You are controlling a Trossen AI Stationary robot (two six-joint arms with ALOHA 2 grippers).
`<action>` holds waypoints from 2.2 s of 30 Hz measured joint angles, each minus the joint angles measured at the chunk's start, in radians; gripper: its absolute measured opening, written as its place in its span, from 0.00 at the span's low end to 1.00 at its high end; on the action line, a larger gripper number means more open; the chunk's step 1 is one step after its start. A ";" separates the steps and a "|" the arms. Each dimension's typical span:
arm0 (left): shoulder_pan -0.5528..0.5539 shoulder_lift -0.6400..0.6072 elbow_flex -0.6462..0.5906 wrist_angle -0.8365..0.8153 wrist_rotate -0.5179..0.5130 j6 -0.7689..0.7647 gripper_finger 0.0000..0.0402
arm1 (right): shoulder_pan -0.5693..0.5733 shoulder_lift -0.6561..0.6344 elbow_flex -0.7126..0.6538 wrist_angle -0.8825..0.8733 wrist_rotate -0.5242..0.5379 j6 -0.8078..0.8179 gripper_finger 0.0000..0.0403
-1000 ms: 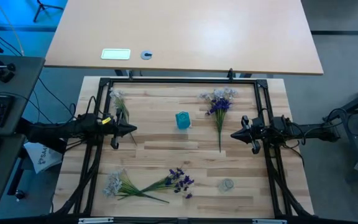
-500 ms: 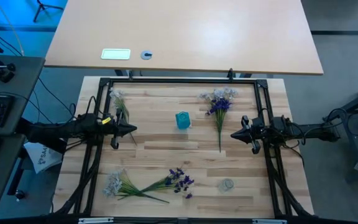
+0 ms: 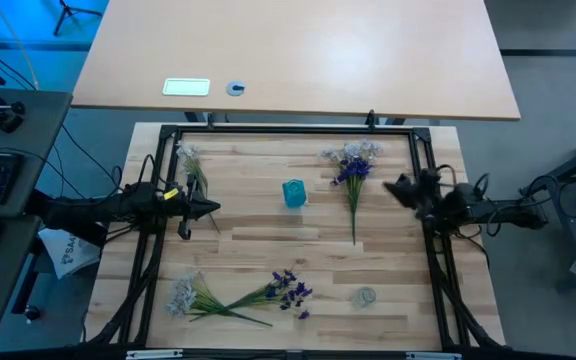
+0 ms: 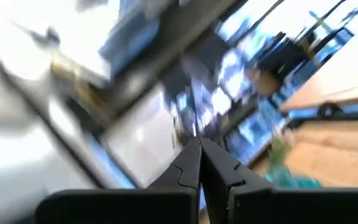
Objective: Sort flowers into vase by color
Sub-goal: Put the top purple flowers into the blue crystal vase
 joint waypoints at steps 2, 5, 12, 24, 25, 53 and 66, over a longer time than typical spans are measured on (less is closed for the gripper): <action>0.000 0.000 0.000 0.000 0.000 0.000 0.00 | 0.000 0.009 0.000 0.050 0.070 0.035 0.00; 0.000 0.000 0.000 0.000 0.000 0.000 0.00 | 0.002 0.077 0.000 0.171 0.052 0.155 0.00; 0.000 0.000 0.000 0.001 0.000 0.000 0.00 | 0.052 0.452 0.180 0.049 -0.044 0.258 0.00; 0.000 0.000 0.000 0.001 0.000 0.000 0.00 | -0.029 1.093 0.583 -0.896 -0.148 0.364 0.27; 0.000 0.000 0.000 0.001 0.000 0.000 0.00 | -0.047 1.133 0.606 -0.922 -0.152 0.370 0.30; 0.000 0.000 0.000 0.000 0.000 0.000 0.00 | -0.166 1.568 0.830 -1.061 -0.193 0.404 0.30; 0.000 0.000 0.000 0.000 0.000 0.000 0.00 | -0.166 1.551 0.826 -1.102 -0.192 0.413 0.07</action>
